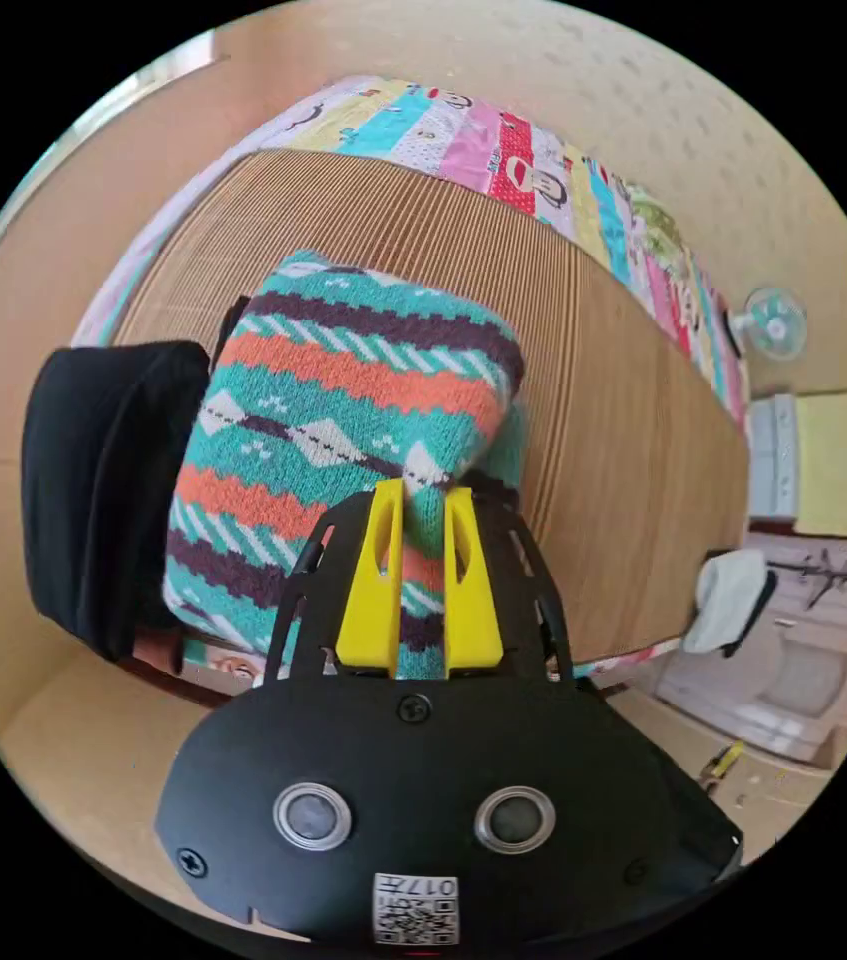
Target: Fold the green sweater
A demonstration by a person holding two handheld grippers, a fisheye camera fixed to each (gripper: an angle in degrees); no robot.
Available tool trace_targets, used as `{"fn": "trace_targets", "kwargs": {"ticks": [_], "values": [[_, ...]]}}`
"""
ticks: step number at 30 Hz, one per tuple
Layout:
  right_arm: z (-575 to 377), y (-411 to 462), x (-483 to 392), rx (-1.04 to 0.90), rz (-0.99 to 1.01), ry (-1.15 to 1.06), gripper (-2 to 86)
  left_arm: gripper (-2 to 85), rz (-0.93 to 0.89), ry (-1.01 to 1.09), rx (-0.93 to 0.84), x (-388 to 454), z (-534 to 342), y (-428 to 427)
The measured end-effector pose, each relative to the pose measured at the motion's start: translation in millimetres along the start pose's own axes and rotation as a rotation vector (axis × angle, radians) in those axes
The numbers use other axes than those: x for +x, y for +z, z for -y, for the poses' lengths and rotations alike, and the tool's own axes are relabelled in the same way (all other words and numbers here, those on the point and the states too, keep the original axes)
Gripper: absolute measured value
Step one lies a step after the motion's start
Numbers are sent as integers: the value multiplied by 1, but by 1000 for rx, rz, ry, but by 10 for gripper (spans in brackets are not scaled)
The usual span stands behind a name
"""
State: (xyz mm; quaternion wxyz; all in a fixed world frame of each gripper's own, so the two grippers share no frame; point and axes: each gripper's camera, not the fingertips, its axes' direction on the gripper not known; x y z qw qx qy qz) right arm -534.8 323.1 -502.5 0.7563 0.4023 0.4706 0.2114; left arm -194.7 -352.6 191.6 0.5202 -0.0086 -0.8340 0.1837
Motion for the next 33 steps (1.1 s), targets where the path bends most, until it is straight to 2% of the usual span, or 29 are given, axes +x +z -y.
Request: {"fn": "trace_targets", "kwargs": {"ticks": [2,8,10,12,13,15,19,21,23,25,29,31,33], "values": [[2,-2,0,-70,36,-27,4,65,-282,-31,38,-42,-9,-25],[-2,48,-26,-559,1,-235,5,63,-821,316,338,-63,-79,-156],[-19,84,-38,-749,25,-314,5,63,-890,513,376,-34,-105,-186],[-36,114,-49,-862,91,-358,5,62,-937,809,368,25,-144,-214],[-51,134,-60,-928,135,-400,6,62,-964,883,369,40,-155,-218],[-79,162,-83,-1031,209,-499,7,62,-1137,1115,394,92,-190,-225],[-170,202,-141,-1291,291,-752,18,60,-1519,1283,438,144,-218,-222],[-210,205,-164,-1386,296,-856,31,61,-1711,1392,408,173,-232,-218],[-243,206,-182,-1459,302,-903,69,61,-1818,1476,356,197,-244,-212],[-278,206,-198,-1518,308,-937,168,61,-1889,1557,286,222,-260,-204],[-325,208,-194,-1603,287,-969,244,62,-2059,1662,36,289,-304,-164],[-363,198,-186,-1835,526,-826,243,63,-2071,1656,-25,308,-318,-147],[-394,183,-174,-2007,670,-680,191,64,-2012,1660,-44,316,-326,-130]]}}
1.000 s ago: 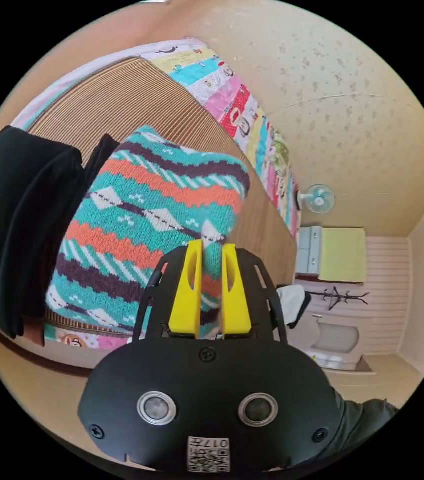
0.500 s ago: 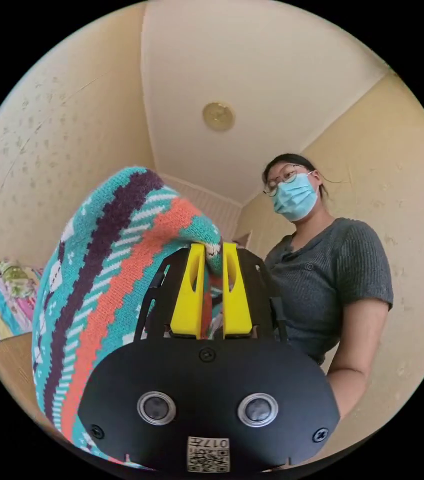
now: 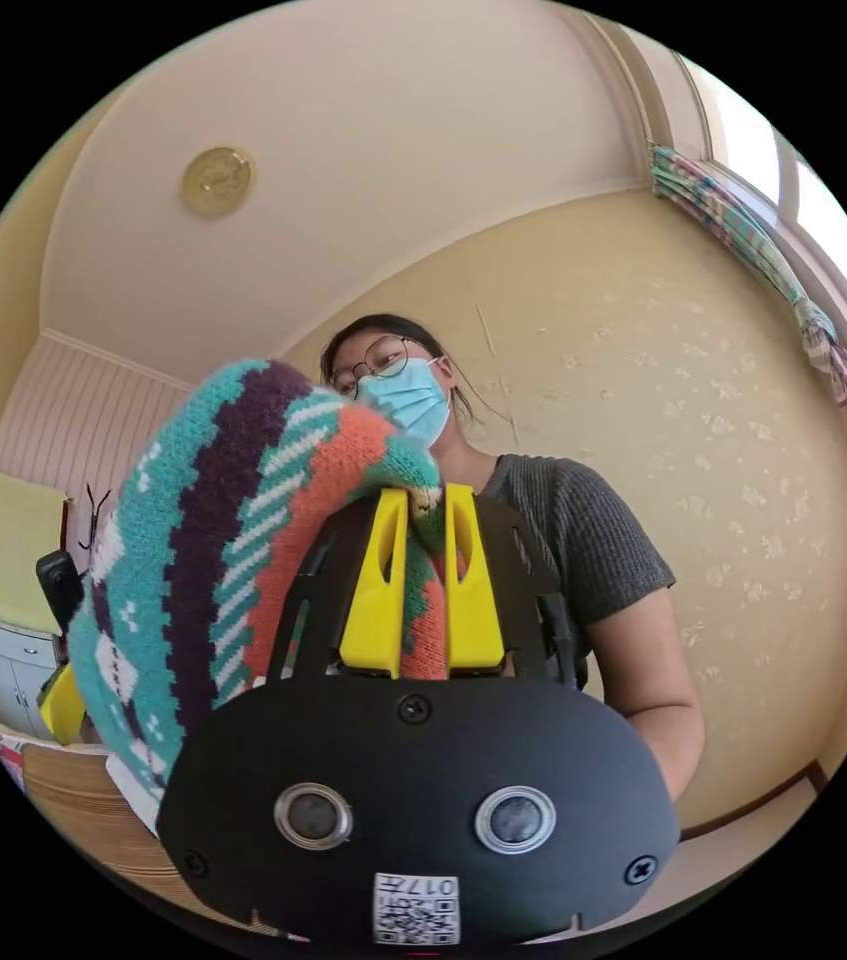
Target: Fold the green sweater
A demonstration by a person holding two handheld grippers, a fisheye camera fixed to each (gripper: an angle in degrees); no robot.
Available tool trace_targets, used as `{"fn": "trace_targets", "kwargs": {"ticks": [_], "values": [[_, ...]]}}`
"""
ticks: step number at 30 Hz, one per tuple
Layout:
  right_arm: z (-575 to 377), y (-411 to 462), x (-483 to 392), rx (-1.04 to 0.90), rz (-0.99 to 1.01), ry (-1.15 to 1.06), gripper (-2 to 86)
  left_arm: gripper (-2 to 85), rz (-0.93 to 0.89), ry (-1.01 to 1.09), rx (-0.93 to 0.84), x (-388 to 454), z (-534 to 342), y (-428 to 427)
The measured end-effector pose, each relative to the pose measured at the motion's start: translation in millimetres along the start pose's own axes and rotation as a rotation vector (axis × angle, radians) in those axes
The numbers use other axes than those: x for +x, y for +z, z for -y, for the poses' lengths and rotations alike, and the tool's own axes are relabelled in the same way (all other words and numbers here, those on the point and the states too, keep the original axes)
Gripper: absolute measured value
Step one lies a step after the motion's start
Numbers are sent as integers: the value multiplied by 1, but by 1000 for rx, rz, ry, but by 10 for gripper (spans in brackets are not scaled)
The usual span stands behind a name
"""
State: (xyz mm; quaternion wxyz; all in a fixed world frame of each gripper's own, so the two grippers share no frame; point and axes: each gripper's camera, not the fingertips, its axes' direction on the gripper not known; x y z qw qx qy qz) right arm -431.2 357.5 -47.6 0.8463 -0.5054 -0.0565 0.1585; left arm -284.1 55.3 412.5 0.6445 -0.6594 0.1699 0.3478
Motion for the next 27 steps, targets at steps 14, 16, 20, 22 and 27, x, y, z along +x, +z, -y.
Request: {"fn": "trace_targets", "kwargs": {"ticks": [14,16,20,22,27], "values": [[-20,82,-192,122,-1059,102,58,44,921,-669,33,-39,-106,-98],[-15,107,-223,147,-1209,88,58,18,997,-660,93,-40,-119,-104],[-7,162,-255,107,-1395,22,58,46,993,-619,350,-35,-156,-130],[-3,203,-270,68,-1479,-31,58,76,1039,-654,343,-43,-168,-129],[4,260,-288,5,-1621,-90,58,126,1032,-712,198,-98,-194,-90]]}}
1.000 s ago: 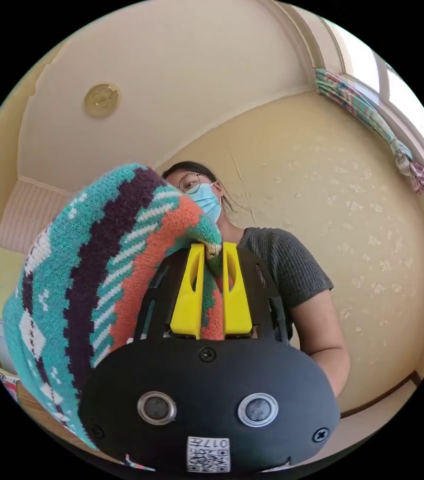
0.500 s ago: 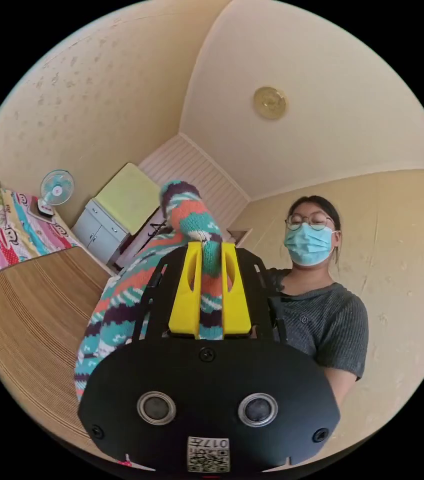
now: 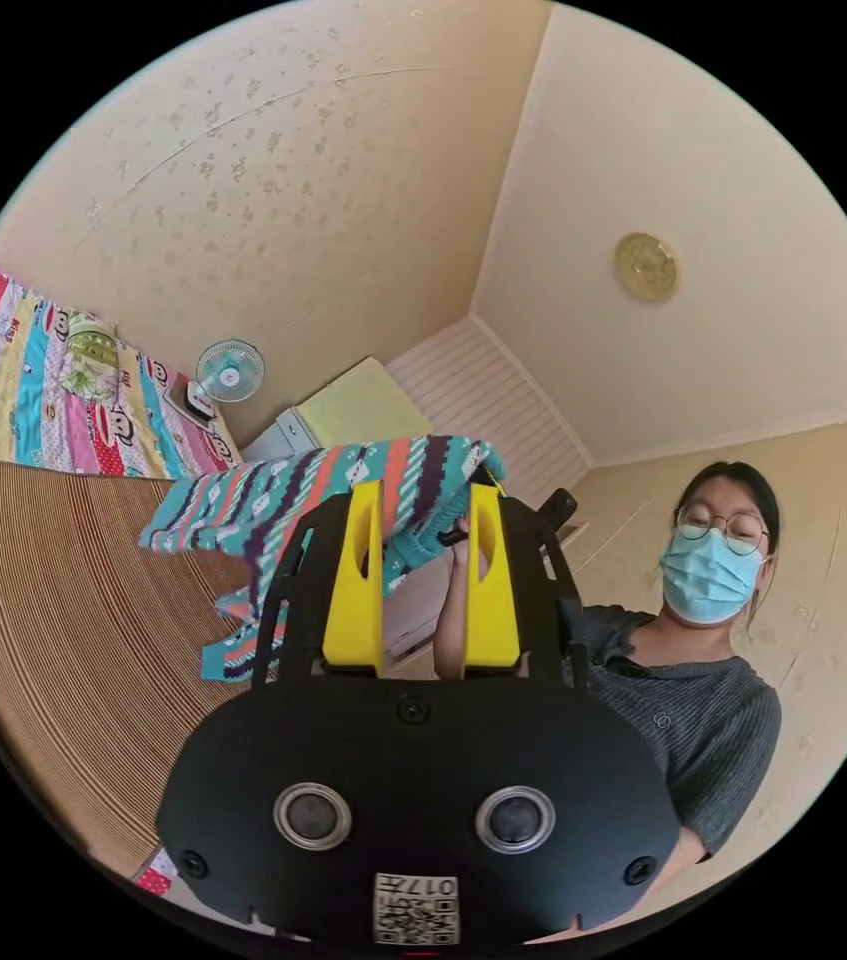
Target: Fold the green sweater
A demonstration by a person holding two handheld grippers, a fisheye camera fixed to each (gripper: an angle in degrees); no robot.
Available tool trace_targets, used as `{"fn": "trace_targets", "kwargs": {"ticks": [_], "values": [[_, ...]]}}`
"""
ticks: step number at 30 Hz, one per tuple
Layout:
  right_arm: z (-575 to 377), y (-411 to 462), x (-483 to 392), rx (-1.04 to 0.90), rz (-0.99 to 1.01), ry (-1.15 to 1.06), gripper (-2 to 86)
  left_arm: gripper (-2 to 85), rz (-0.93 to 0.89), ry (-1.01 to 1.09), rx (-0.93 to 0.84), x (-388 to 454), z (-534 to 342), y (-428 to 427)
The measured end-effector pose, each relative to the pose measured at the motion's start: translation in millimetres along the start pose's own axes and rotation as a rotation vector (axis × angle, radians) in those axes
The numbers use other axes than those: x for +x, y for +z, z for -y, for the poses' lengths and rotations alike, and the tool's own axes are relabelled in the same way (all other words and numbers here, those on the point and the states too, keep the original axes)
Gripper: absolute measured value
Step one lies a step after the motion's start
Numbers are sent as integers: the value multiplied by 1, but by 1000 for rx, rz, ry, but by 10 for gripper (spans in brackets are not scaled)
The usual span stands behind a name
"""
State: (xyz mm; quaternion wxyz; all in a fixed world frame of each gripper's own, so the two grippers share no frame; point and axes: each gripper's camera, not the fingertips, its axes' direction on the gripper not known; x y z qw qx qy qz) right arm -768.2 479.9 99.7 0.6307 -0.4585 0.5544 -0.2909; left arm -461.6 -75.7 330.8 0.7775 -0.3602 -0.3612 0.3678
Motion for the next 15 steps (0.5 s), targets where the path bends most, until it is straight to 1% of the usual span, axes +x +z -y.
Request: {"fn": "trace_targets", "kwargs": {"ticks": [2,6,8,10,12,13,15], "values": [[3,-7,-13,4,-11,1,59,138,41,25,-32,2,-5,25],[10,-19,-33,-31,-75,17,59,196,180,136,-122,19,-20,85],[11,-21,-36,-51,-44,36,59,212,226,174,-178,24,-29,113],[6,-24,-37,-47,64,55,59,224,314,212,-208,29,-40,138],[3,-25,-39,-58,107,70,59,228,431,280,-214,38,-57,162],[2,-24,-40,-80,112,76,59,229,452,291,-223,41,-60,168],[1,-22,-42,-113,121,78,60,235,511,318,-297,49,-75,191]]}}
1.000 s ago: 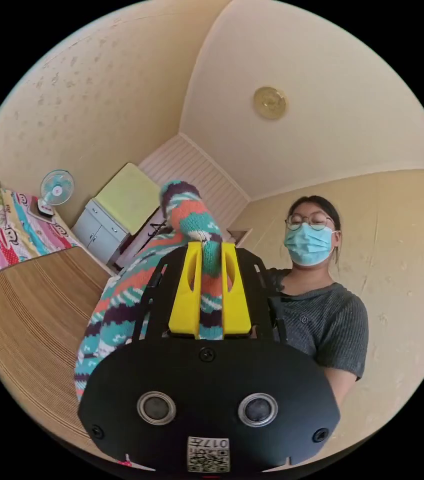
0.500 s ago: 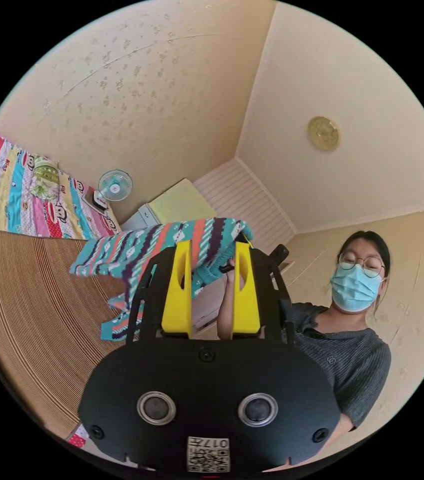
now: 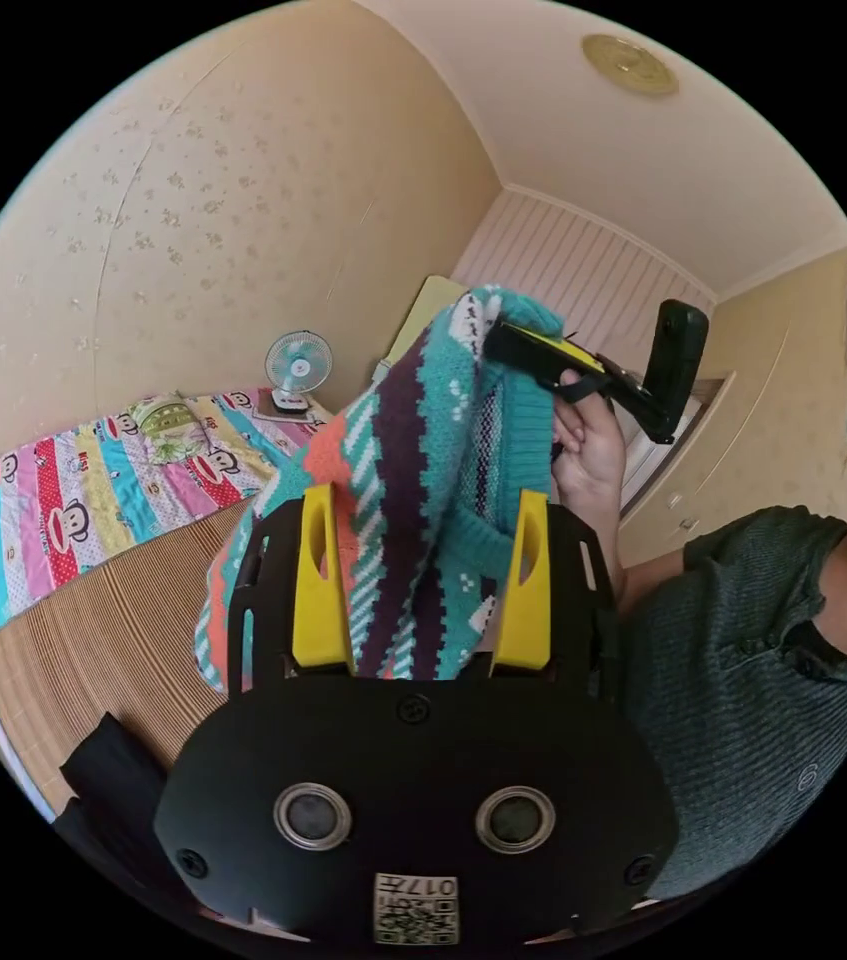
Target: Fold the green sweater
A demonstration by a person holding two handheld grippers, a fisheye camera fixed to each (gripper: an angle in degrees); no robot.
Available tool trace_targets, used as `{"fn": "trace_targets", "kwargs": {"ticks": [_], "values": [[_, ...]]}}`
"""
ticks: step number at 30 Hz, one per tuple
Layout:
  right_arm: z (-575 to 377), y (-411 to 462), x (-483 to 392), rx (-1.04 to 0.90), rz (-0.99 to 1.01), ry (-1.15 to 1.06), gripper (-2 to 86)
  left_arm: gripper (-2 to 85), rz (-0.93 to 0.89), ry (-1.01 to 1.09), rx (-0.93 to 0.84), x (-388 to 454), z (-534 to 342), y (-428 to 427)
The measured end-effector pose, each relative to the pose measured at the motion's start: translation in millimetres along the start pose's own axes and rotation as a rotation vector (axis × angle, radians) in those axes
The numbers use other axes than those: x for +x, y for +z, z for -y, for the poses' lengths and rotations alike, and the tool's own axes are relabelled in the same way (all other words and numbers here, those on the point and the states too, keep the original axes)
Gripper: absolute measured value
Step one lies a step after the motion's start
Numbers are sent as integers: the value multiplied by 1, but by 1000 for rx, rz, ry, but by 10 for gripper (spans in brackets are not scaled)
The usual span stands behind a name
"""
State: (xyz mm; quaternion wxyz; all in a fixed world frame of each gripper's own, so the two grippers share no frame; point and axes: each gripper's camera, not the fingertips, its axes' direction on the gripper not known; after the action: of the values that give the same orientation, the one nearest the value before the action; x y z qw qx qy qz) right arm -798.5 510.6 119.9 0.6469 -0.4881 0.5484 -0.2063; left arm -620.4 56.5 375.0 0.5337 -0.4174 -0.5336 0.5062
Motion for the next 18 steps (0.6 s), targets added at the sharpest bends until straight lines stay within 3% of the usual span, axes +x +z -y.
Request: {"fn": "trace_targets", "kwargs": {"ticks": [3,7,9,11,15,18], "values": [[-2,0,-1,-10,94,2,60,223,118,-6,-62,17,-7,17],[0,-6,-7,23,157,-41,61,111,288,-54,-36,22,-24,16],[1,-8,-1,30,171,-44,62,52,219,-45,39,20,-37,-6],[-1,-15,18,62,231,-18,62,50,174,12,102,21,-46,-33],[-8,-27,61,147,452,-50,63,46,-139,62,284,7,-55,-101],[-8,-26,64,153,440,-83,66,44,-323,75,388,1,-40,-126]]}}
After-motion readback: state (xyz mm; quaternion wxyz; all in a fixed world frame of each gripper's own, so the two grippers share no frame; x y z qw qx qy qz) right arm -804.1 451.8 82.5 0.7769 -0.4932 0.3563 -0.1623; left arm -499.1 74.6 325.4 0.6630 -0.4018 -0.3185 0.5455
